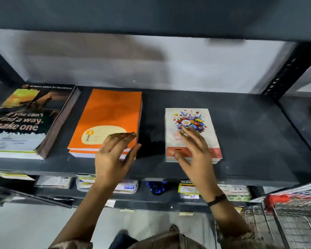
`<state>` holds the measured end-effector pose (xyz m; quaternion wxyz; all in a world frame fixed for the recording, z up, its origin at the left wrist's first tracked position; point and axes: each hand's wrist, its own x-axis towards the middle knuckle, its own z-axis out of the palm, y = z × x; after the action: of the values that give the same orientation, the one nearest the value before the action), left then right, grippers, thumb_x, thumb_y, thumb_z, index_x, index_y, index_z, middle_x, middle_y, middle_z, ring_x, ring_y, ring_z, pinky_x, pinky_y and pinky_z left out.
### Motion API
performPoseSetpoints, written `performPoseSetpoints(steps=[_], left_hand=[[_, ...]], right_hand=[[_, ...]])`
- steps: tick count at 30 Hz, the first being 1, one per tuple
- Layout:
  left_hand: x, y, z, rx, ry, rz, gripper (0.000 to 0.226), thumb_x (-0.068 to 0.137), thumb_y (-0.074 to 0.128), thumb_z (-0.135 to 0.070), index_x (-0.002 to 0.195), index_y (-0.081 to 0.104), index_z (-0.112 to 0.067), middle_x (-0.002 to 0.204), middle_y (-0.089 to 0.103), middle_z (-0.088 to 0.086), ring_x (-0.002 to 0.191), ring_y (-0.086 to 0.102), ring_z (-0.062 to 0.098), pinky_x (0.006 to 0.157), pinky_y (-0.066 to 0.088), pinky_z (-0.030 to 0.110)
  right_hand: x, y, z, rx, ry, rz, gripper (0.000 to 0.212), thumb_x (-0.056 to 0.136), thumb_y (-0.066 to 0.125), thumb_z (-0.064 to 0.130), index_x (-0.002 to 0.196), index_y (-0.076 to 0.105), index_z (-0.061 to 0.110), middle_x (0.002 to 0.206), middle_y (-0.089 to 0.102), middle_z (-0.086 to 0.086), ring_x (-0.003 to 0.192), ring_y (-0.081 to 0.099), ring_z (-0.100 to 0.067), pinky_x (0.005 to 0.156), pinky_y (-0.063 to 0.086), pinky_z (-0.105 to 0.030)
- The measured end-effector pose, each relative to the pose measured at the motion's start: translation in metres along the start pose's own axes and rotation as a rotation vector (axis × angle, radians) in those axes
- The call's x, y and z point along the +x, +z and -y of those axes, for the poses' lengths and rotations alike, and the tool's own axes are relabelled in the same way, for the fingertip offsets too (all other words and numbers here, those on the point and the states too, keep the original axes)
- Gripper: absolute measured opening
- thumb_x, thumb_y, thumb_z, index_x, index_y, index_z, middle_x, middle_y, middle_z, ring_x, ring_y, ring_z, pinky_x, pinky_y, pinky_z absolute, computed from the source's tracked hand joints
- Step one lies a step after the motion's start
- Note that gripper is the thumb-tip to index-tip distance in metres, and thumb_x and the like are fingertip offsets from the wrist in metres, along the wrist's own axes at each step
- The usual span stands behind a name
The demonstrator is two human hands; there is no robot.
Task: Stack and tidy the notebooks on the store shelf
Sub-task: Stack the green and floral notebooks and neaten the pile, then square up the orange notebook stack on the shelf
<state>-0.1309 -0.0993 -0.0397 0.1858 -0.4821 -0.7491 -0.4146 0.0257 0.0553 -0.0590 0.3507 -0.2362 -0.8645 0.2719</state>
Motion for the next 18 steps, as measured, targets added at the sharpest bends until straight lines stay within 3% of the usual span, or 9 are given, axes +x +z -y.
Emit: performPoseSetpoints(steps=[3,5,7,10,12,16,18], left_hand=[[0.007,-0.039,0.027,0.036,-0.063,-0.032,0.027,0.086,0.059,-0.028,0.098,0.068,-0.006,0.092,0.072,0.011,0.084,0.058,0.02,0.074,0.045,0.024],[0.008,-0.058,0.055,0.114,-0.123,0.036,0.035,0.085,0.058,-0.036,0.107,0.065,-0.009,0.106,0.069,0.011,0.096,0.058,0.026,0.083,0.043,0.027],[0.005,-0.072,0.091,0.144,-0.226,0.177,0.055,0.079,0.058,-0.047,0.121,0.056,-0.012,0.129,0.057,0.014,0.118,0.048,0.032,0.098,0.039,0.036],[-0.006,-0.083,0.133,-0.002,-0.392,0.4,0.08,0.068,0.075,-0.038,0.136,0.041,-0.015,0.149,0.029,0.021,0.136,0.031,0.034,0.109,0.034,0.045],[-0.011,-0.084,0.146,-0.095,-0.369,0.46,0.085,0.066,0.072,-0.033,0.139,0.034,-0.011,0.149,0.03,0.022,0.133,0.03,0.021,0.109,0.034,0.039],[-0.01,-0.086,0.158,-0.192,-0.302,0.42,0.075,0.069,0.073,-0.025,0.135,0.04,-0.01,0.142,0.042,0.019,0.126,0.039,0.016,0.105,0.042,0.039],[-0.01,-0.087,0.161,-0.224,-0.293,0.402,0.071,0.069,0.077,-0.018,0.131,0.046,-0.009,0.14,0.045,0.02,0.123,0.044,0.018,0.103,0.043,0.038]], right_hand=[[0.009,0.043,0.041,0.084,0.01,0.094,0.056,0.083,0.055,0.05,0.127,0.055,0.016,0.135,0.054,-0.004,0.127,0.046,-0.015,0.109,0.038,-0.028],[0.011,0.066,0.06,0.12,0.068,0.18,0.067,0.079,0.051,0.06,0.133,0.049,0.02,0.141,0.049,-0.004,0.131,0.041,-0.013,0.111,0.028,-0.014],[0.012,0.089,0.073,0.143,0.132,0.213,0.074,0.074,0.058,0.059,0.136,0.044,0.021,0.145,0.043,-0.007,0.135,0.035,-0.012,0.108,0.02,-0.007],[0.011,0.112,0.082,0.137,0.18,0.184,0.064,0.073,0.077,0.027,0.129,0.052,0.012,0.143,0.043,-0.013,0.128,0.036,-0.006,0.101,0.021,0.003],[0.008,0.118,0.082,0.144,0.205,0.122,0.058,0.071,0.079,0.013,0.125,0.057,0.008,0.139,0.046,-0.011,0.124,0.04,-0.004,0.089,0.025,0.012],[0.003,0.123,0.084,0.167,0.264,0.08,0.057,0.07,0.078,0.012,0.123,0.058,0.01,0.136,0.047,-0.002,0.131,0.042,-0.016,0.093,0.03,0.007],[0.002,0.124,0.087,0.167,0.287,0.068,0.058,0.068,0.079,0.019,0.122,0.06,0.012,0.138,0.051,-0.008,0.129,0.045,-0.014,0.1,0.039,-0.006]])
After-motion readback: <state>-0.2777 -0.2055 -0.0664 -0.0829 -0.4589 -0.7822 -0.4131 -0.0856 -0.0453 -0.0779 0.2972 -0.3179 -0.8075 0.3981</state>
